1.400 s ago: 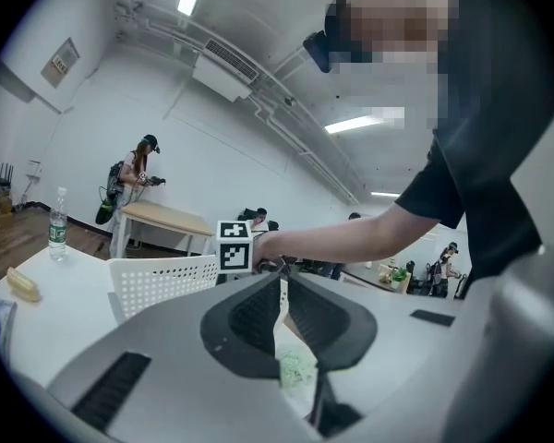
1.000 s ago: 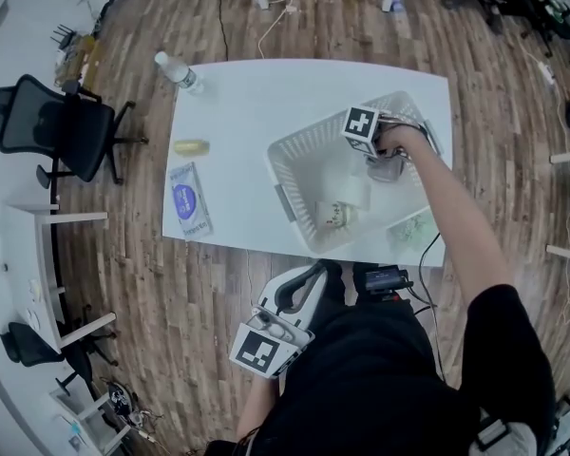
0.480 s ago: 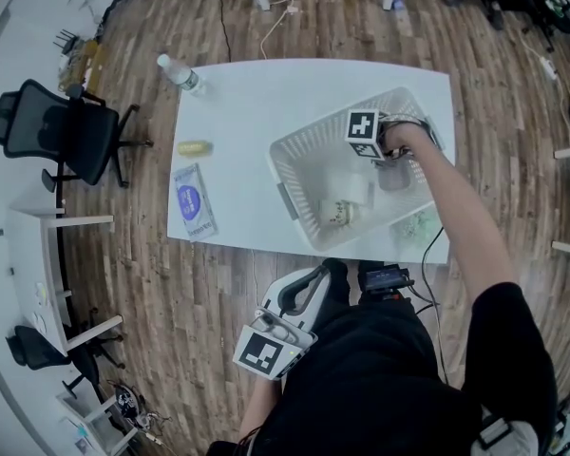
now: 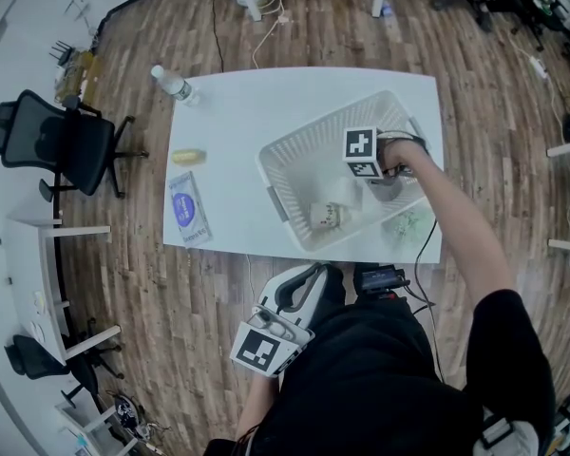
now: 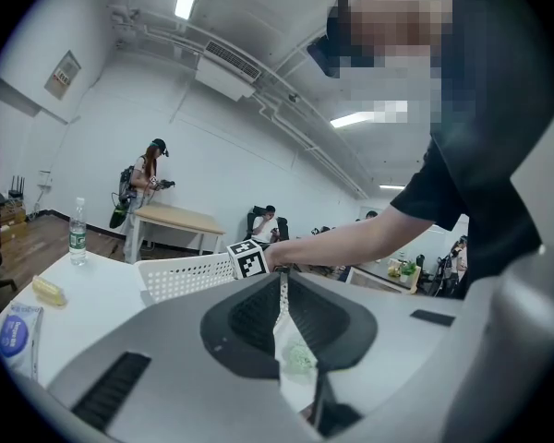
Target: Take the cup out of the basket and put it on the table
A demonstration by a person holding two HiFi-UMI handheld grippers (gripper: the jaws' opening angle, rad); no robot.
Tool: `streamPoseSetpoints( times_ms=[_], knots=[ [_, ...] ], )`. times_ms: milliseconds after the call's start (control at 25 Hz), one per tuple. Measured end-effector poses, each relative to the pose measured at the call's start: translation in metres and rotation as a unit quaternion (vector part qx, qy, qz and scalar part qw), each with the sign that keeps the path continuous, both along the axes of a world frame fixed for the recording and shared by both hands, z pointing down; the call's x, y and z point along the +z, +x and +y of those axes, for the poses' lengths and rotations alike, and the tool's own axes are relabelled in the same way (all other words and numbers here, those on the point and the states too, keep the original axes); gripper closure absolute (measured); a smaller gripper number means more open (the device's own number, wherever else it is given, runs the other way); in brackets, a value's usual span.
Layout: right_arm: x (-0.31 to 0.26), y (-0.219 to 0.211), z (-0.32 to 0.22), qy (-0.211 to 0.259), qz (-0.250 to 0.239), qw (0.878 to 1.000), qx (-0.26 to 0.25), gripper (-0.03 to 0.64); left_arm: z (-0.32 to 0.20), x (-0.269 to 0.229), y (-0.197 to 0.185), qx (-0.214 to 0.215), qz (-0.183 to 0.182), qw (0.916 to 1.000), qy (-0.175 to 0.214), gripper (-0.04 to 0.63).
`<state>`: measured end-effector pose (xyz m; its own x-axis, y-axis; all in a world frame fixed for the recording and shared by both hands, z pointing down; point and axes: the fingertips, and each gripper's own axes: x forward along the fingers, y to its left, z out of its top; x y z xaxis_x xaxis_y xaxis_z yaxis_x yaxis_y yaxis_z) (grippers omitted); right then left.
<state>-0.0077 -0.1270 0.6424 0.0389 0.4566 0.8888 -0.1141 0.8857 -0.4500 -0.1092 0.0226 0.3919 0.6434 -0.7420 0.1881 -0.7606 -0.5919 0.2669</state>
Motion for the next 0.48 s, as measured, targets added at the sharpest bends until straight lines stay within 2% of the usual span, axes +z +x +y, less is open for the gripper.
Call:
streamPoseSetpoints(
  times_ms=[240, 480],
  knots=[
    [-0.012, -0.011, 0.0, 0.044, -0.064, 0.997, 0.007, 0.581, -0.002, -0.006, 0.008, 0.009, -0.001, 0.9999, 0.01, 0.563],
    [-0.039, -0.02, -0.006, 0.081, -0.15, 0.985, 0.026, 0.583, -0.006, -0.01, 0.021, 0.02, -0.002, 0.9995, 0.024, 0.563]
  ],
)
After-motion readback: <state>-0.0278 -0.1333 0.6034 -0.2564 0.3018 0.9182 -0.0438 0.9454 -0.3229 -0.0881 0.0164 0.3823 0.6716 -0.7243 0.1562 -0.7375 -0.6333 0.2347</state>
